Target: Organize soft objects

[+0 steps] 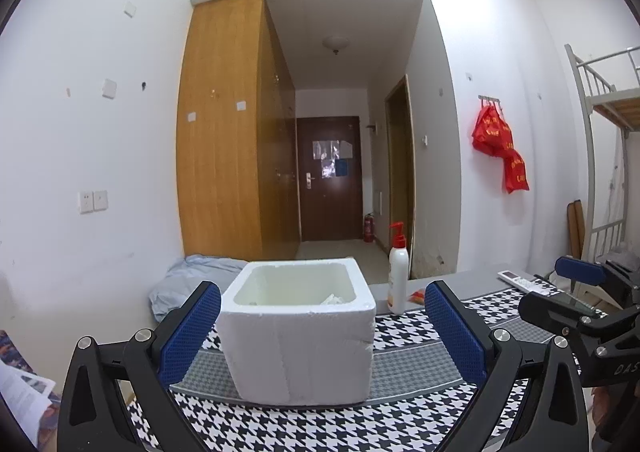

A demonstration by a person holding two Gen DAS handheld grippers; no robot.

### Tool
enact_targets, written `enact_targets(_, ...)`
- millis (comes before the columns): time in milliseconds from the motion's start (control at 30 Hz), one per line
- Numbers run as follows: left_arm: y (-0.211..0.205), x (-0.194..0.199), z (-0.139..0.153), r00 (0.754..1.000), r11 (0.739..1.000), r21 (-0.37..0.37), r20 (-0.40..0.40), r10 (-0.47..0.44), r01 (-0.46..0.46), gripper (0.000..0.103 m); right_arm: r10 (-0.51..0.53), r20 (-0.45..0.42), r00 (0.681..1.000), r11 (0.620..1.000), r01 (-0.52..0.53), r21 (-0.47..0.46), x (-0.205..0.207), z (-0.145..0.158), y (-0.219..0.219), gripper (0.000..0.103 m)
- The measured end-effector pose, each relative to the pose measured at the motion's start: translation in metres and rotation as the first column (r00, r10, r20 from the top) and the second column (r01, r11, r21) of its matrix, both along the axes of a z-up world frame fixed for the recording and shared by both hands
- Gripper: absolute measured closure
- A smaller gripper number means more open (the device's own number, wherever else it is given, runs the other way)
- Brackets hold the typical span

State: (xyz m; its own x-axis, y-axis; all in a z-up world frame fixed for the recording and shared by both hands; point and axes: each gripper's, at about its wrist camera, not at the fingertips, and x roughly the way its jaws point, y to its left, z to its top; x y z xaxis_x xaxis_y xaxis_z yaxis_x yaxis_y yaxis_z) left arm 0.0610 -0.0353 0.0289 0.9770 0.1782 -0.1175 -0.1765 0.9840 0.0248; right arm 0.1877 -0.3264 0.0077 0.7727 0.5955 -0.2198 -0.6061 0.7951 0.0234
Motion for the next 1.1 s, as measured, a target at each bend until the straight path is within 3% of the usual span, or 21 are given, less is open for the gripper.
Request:
enact_targets(533,0.003,-0.01,-0.042,0.999,0.999,0.006,-0.025,0.034,-0.034,0.001,0.011,-0.006,1.0,1.0,-0.011,0.012,-0.008,-0.032,0.004,0.001)
enact_targets(1100,0.007,-0.011,-0.054,0.998,0.999,-0.015,-0.058,0.037,-0.038,0.001,0.014,-0.052,0.999,1.0,-0.013,0.018,-0.004,-0.043,0.002,0.001)
